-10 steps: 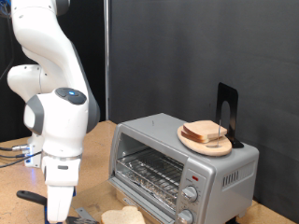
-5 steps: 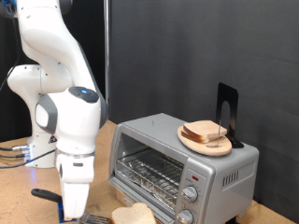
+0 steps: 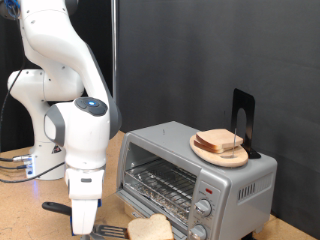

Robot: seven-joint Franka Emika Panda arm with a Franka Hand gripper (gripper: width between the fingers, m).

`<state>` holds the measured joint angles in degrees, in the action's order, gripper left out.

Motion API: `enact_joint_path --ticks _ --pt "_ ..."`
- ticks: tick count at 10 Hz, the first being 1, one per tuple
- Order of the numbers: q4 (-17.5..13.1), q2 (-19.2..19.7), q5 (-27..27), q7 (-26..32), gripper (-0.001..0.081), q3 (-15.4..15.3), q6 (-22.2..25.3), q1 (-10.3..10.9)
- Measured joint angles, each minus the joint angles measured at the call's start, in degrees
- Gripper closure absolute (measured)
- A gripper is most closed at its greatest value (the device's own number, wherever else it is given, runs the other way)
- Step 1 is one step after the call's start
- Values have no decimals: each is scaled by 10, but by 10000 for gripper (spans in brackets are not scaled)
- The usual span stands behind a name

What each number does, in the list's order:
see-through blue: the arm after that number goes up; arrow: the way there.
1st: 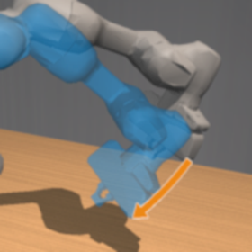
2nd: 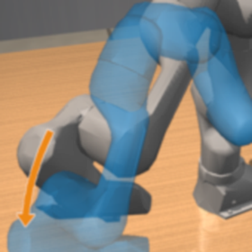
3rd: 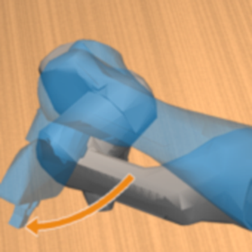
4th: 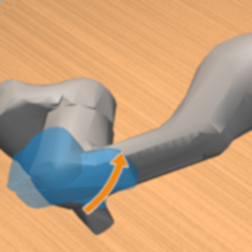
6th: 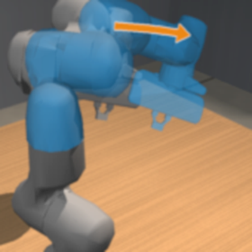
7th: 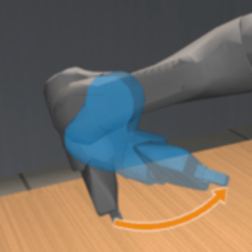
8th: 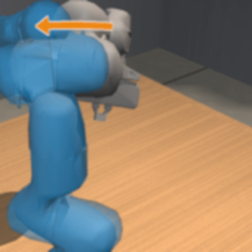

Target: Make a piece of toast with the oven

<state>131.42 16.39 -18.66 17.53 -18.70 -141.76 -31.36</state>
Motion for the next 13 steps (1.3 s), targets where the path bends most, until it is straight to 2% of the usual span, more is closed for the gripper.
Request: enact_joint_path --ticks 5,8,13 --pt "-8 2 1 -16 402 1 -16 0" --pt "-9 6 -41 -13 402 0 -67 3" --pt "-4 11 -48 -20 402 -1 -75 14"
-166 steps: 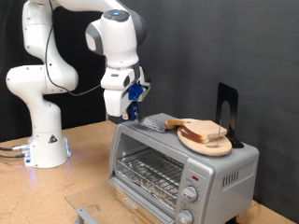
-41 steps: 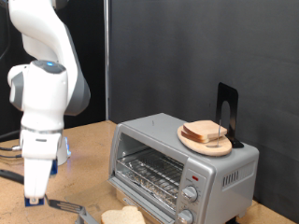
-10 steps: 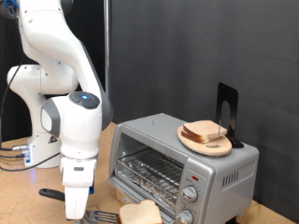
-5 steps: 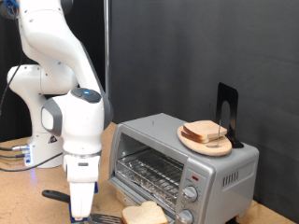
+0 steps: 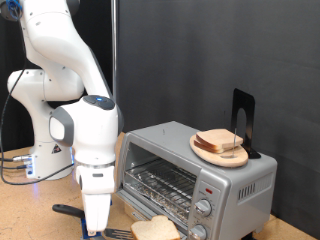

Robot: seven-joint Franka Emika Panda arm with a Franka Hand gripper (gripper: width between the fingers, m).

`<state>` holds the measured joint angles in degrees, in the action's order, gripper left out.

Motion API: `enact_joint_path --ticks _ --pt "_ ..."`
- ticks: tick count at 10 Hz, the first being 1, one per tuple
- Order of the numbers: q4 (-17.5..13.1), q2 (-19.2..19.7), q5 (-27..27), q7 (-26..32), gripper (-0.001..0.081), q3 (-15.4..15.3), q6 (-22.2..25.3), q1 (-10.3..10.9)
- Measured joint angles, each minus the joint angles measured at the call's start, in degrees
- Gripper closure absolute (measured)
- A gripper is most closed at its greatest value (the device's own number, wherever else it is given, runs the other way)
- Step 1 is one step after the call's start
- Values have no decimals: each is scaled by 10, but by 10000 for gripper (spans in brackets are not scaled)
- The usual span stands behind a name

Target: Make a piece of toast with the oven

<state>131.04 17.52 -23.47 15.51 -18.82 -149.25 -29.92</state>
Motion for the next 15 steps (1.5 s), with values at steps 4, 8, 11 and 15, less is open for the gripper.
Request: enact_joint_path --ticks 4,8,11,15 --pt "-10 14 14 -27 402 -6 -19 5" --pt "-26 33 14 -37 402 -15 -30 19" --pt "-15 37 11 -41 402 -26 -64 22" --pt "29 38 3 -91 402 -10 -166 22"
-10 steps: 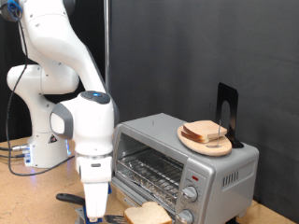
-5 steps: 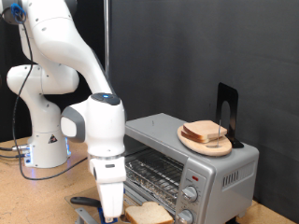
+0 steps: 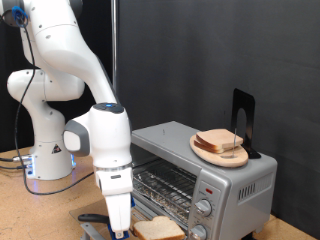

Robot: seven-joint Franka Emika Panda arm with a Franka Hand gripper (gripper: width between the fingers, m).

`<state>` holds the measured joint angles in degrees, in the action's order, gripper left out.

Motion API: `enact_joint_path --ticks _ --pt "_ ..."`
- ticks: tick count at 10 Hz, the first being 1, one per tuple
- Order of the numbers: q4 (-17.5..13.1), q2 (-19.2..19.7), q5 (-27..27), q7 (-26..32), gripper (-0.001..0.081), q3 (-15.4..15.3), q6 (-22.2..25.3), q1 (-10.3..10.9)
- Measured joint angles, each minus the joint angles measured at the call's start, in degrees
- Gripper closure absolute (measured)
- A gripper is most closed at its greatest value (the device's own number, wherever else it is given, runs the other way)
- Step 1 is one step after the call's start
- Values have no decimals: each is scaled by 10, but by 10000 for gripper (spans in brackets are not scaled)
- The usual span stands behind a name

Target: Make a piece of toast with the oven

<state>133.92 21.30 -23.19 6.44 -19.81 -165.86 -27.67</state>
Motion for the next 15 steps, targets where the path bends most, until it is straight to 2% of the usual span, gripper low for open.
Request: enact_joint_path --ticks 2,3,4,5,7,9,10,13,14,15 --pt "27 0 4 -33 402 8 -58 -1" --pt "37 0 17 -35 402 2 -76 -10" --pt "48 0 41 -24 402 -26 -86 -41" --pt "59 -2 76 8 402 -90 -89 -106" --pt "84 -10 150 84 402 -261 -82 -283" --pt "103 -27 206 142 402 -427 -35 -459" --pt "109 -40 221 159 402 -487 -8 -529" --pt "124 -78 227 207 402 -638 82 -701" --pt "124 -77 227 204 402 -633 77 -696" --pt "124 -75 227 213 402 -639 83 -702"
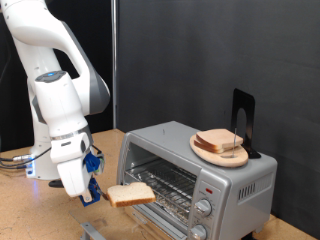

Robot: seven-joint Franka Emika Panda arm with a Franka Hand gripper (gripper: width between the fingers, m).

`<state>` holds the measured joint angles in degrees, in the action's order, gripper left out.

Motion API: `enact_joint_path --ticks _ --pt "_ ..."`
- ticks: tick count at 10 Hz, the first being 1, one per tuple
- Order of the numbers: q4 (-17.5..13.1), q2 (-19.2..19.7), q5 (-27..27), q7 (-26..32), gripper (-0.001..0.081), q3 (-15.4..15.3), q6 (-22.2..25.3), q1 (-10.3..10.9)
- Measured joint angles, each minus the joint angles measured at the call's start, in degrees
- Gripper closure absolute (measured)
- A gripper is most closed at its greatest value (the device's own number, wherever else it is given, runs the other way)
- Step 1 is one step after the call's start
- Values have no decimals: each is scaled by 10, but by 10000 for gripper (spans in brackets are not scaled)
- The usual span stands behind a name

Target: Make a piece of toast with the oven

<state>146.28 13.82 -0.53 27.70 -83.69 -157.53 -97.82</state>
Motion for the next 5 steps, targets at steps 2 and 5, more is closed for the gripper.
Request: enact_joint_path --ticks 2,5 --pt "0 15 -8 49 402 -54 30 -66" --pt "-13 28 -60 110 402 -117 86 -160"
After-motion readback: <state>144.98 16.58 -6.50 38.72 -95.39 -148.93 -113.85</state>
